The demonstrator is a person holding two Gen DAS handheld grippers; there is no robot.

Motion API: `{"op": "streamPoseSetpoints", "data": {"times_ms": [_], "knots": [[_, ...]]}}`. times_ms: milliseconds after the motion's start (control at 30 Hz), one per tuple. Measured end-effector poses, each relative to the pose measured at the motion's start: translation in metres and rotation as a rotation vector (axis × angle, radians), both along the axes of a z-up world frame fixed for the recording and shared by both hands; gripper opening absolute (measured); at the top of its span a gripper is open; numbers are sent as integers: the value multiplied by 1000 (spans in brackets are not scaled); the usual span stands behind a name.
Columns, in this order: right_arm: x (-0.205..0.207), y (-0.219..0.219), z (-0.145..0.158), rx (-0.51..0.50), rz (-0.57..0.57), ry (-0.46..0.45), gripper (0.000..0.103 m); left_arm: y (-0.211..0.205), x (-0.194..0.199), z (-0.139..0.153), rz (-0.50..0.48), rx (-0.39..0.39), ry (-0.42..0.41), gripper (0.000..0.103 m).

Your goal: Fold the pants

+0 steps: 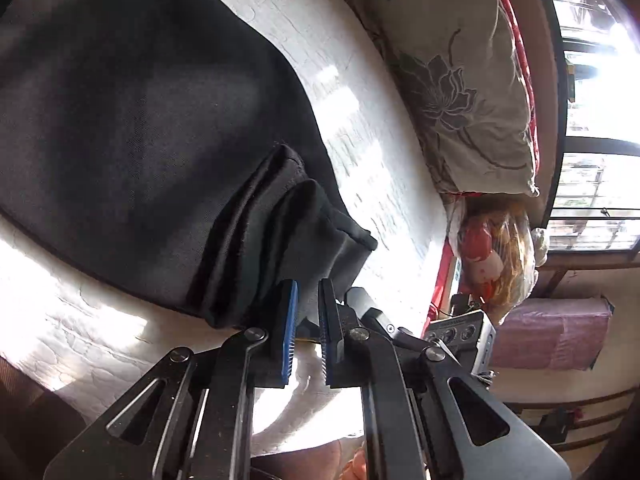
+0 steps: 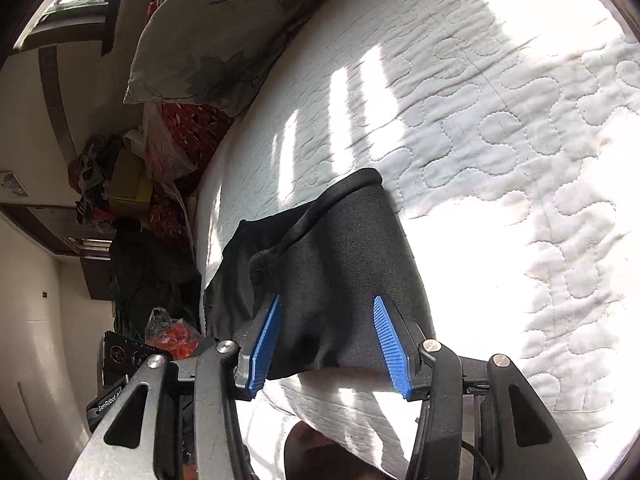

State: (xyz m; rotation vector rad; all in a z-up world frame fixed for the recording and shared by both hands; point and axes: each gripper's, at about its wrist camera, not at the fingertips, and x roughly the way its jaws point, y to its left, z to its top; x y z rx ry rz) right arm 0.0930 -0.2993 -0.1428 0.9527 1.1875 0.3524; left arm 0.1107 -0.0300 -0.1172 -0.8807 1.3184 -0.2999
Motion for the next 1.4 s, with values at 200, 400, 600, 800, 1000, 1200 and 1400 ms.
{"op": "streamPoseSetpoints", "data": {"times_ms": [200, 400, 600, 800, 1000, 1200, 1400], "knots": [[1, -5, 23, 15, 3, -66, 42, 33, 0, -13, 68, -137, 43, 2], [-8, 4, 23, 147, 24, -98, 46, 18, -4, 8, -45, -170, -46, 7], [-16, 13, -18, 180, 28, 1, 42, -1, 10, -12, -61, -108, 24, 9], [4, -8, 5, 218, -51, -73, 55, -14, 43, 8, -60, -33, -53, 9], [12, -10, -16, 235, -115, -25, 53, -14, 66, -5, -75, -36, 23, 9], [-4, -12, 22, 135, -79, -115, 64, 55, 43, 34, -83, 8, -89, 9], [-11, 22, 39, 16, -20, -146, 69, 168, 27, 45, 2, 118, -73, 9]]}}
